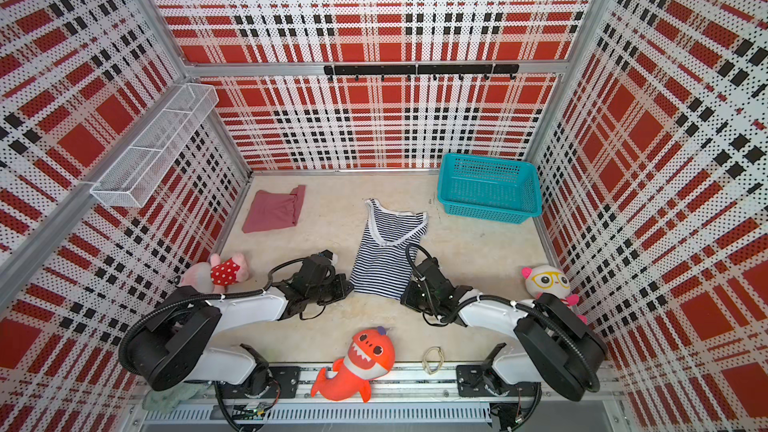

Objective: Fold and stack tank tops
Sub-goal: Fold the tank top at the top-center of the table.

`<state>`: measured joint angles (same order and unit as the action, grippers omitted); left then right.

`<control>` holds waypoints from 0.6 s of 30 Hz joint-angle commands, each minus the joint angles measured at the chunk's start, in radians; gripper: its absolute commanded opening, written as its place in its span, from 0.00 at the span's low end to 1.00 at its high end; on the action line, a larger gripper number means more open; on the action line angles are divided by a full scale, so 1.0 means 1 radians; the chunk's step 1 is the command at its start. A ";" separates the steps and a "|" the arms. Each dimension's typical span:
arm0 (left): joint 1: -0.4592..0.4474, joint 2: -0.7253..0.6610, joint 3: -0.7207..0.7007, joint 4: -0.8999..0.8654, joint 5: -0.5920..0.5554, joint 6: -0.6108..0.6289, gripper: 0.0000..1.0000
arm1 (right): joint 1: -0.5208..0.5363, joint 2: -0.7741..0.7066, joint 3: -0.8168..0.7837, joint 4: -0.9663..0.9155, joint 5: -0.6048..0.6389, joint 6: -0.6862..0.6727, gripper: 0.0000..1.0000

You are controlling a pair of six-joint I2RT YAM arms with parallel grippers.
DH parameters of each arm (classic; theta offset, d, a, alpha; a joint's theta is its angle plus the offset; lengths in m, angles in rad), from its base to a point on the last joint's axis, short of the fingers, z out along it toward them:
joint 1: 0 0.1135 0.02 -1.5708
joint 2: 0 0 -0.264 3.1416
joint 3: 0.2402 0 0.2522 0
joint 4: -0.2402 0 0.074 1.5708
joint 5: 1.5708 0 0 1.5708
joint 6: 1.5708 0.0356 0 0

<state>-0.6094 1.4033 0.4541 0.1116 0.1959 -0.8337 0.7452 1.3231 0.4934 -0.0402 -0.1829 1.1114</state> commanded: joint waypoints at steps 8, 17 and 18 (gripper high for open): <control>-0.015 -0.146 0.240 -0.241 -0.075 0.072 0.00 | -0.037 -0.092 0.296 -0.453 -0.033 -0.239 0.00; 0.051 -0.019 0.430 -0.240 -0.045 0.207 0.00 | -0.227 -0.014 0.428 -0.506 -0.136 -0.431 0.00; 0.060 0.004 0.449 -0.227 -0.039 0.221 0.00 | -0.243 0.005 0.443 -0.505 -0.140 -0.453 0.00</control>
<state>-0.5747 1.3590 0.8593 -0.1055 0.1505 -0.6926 0.5369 1.2919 0.9005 -0.5041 -0.2897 0.7574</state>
